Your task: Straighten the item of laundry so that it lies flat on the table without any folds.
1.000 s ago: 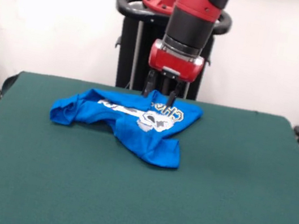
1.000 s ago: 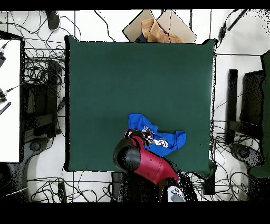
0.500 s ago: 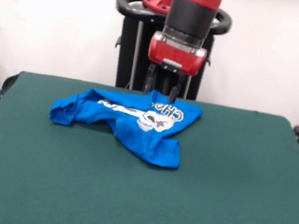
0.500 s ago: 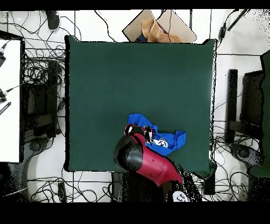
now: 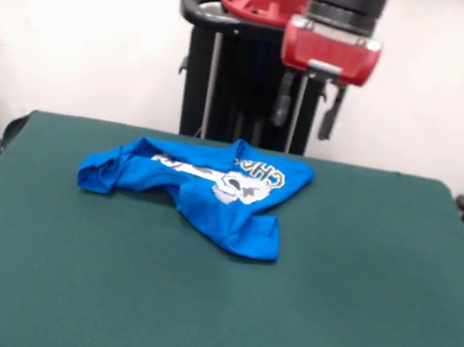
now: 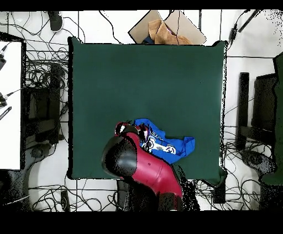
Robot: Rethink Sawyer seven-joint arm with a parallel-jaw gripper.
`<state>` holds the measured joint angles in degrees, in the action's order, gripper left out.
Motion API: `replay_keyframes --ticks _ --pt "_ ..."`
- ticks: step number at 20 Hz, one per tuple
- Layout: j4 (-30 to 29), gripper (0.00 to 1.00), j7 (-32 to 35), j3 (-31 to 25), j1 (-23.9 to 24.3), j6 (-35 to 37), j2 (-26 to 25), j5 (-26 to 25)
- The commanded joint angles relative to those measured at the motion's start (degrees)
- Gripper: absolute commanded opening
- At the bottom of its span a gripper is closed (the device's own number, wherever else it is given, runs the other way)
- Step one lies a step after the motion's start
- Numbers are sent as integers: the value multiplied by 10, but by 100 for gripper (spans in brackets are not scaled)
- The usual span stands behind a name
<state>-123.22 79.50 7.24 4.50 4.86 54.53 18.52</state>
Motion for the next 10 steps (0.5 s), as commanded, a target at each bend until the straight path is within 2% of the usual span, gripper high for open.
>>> replay_keyframes --ticks 1,3,6,10 --pt "106 100 165 19 -37 49 -70 62" --pt "142 100 167 47 -60 67 -104 70" --pt "168 100 162 63 -71 51 -146 80" --pt "172 100 152 52 -57 -5 -183 80"
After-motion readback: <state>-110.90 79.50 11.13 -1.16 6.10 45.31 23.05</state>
